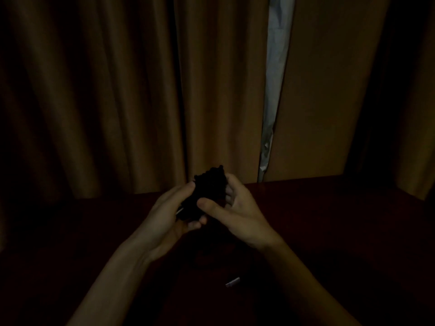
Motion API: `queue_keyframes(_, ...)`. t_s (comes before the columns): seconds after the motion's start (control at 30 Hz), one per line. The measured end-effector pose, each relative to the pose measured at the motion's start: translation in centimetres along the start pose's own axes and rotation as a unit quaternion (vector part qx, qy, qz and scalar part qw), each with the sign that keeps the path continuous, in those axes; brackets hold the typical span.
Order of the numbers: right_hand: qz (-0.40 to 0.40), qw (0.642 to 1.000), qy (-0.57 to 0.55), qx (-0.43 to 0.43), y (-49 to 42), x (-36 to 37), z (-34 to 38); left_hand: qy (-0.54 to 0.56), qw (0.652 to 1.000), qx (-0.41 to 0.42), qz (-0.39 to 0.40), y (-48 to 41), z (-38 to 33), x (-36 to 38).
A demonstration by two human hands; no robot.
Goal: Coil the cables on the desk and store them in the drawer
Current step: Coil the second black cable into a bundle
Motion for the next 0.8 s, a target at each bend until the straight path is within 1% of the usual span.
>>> queue_keyframes(0.07, -0.005, 1.0, -0.008, -0.002, 0.0, -0.4, 0.1, -0.028, 0.999, -0.006, 0.014, 0.0, 0.0, 0.0)
queue_keyframes(0.13, 0.009, 1.0, 0.004, -0.018, 0.1, -0.2, 0.7, -0.052, 0.998, -0.001, 0.027, 0.0, -0.1, 0.2)
queue_keyframes(0.2, 0.015, 0.999, 0.027, -0.032, 0.2, 0.0, 0.9, -0.065, 0.997, 0.01, 0.035, 0.0, -0.2, 0.5)
queue_keyframes(0.27, 0.007, 0.999, 0.027, -0.026, 0.2, -0.2, 1.0, -0.071, 0.996, 0.033, 0.038, 0.0, -0.3, 0.6)
queue_keyframes(0.3, -0.002, 0.999, 0.035, -0.022, 0.1, -0.3, 1.0, -0.072, 0.996, 0.046, 0.033, 0.0, -0.5, 0.5)
queue_keyframes(0.4, -0.023, 0.993, 0.109, -0.041, 0.1, -0.2, 1.5, -0.066, 0.994, 0.085, -0.008, -0.3, -0.8, -0.2)
queue_keyframes(0.47, -0.007, 0.993, 0.111, -0.027, -0.1, 0.2, 1.2, -0.048, 0.994, 0.092, -0.035, -0.6, -0.8, -0.8)
queue_keyframes(0.57, 0.026, 0.996, 0.075, 0.034, -0.3, 0.3, 0.3, 0.003, 0.997, 0.066, -0.05, -0.8, -0.5, -1.4)
queue_keyframes(0.63, 0.03, 0.997, 0.069, 0.031, -0.3, 0.1, 0.4, 0.048, 0.998, 0.031, -0.033, -0.8, -0.1, -1.1)
queue_keyframes(0.7, 0.024, 0.996, 0.09, 0.011, -0.2, 0.3, 0.7, 0.112, 0.994, 0.0, -0.009, -0.6, 0.1, -0.4)
queue_keyframes(0.8, 0.006, 0.997, 0.082, 0.005, 0.2, 0.4, 1.3, 0.157, 0.987, -0.017, 0.04, -0.2, -0.1, 0.5)
Point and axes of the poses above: each hand's wrist, its own y-axis away from the middle knuckle, its own x-axis out of the palm, z = x × y, the point moved 7 cm from there along -y, towards the middle knuckle, and after that the axes turned 4 degrees about x, right-handed, at the moved point
